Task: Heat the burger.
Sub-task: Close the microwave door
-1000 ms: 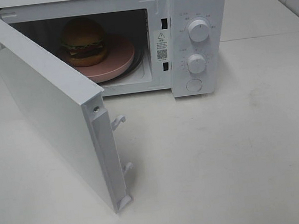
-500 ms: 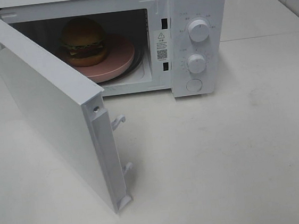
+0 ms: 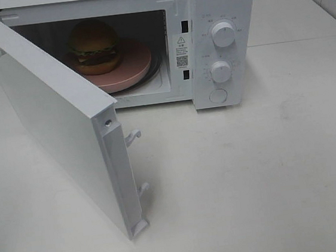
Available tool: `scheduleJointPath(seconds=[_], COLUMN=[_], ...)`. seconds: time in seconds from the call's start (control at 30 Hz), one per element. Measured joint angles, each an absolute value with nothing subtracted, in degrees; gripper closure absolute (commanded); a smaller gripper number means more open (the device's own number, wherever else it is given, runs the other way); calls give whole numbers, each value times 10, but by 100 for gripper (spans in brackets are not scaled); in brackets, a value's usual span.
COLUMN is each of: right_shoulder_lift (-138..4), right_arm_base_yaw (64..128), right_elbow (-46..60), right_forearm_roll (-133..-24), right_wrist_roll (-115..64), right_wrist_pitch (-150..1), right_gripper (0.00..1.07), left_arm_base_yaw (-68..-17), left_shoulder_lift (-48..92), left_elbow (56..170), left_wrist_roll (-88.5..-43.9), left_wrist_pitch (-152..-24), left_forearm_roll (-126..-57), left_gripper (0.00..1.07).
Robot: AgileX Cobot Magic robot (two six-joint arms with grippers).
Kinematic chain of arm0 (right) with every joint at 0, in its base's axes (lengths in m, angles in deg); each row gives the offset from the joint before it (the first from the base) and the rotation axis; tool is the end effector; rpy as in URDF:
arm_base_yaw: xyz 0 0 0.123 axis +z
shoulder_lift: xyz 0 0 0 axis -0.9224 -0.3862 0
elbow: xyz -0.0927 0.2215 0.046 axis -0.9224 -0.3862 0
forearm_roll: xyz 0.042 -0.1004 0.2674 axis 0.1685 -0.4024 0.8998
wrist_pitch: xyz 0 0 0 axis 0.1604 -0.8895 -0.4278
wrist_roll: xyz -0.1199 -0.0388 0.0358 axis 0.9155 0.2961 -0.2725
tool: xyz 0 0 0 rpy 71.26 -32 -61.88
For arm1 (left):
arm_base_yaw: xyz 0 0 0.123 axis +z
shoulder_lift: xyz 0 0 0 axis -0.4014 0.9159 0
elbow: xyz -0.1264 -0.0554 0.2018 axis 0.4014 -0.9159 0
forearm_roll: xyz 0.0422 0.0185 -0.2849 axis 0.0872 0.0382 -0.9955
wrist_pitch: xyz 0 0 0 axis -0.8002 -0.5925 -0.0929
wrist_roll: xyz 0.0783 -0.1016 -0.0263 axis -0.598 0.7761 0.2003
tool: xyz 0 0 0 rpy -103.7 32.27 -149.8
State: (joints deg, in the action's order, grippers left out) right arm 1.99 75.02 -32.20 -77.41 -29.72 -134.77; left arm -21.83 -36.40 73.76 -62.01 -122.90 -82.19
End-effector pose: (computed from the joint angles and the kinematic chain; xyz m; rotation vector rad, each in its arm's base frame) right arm 0.1063 0.0170 0.2858 -0.1413 1.9682 0.1099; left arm 0.1437 -0.0035 0.3002 -0.0543 1.9191 -0.0839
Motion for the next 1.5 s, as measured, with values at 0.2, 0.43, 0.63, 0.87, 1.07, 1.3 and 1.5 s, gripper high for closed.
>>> scheduleJointPath(seconds=[0.2,0.43,0.63,0.87,1.07,1.3,1.5], right_shoulder_lift=[20,20,20,20,20,20,20], right_arm_base_yaw=[750,750,750,750,750,750,750], right_elbow=[-322,-322,-322,-322,-322,-322,-322], right_forearm_roll=[-774,-774,-774,-774,-774,-774,-774], right_wrist_roll=[-297,-297,-297,-298,-298,-298,-298], right_wrist_pitch=[-1348,-1348,-1348,-1348,-1348,-1348,-1348], right_gripper=[31,31,31,31,31,31,31], left_arm_base_yaw=[-218,-218,-218,-218,-218,-218,-218], left_shoulder_lift=[-306,-233,-188,-123,-41,63,133], left_elbow=[726,667,614,579,571,570,570], left_wrist_roll=[-620,-624,-624,-624,-617,-508,-426], left_wrist_pitch=[-1165,-998,-853,-730,-627,-548,-462], left_forearm_roll=[-827,-830,-830,-828,-778,-673,-563], left_gripper=[107,107,107,107,107,107,107])
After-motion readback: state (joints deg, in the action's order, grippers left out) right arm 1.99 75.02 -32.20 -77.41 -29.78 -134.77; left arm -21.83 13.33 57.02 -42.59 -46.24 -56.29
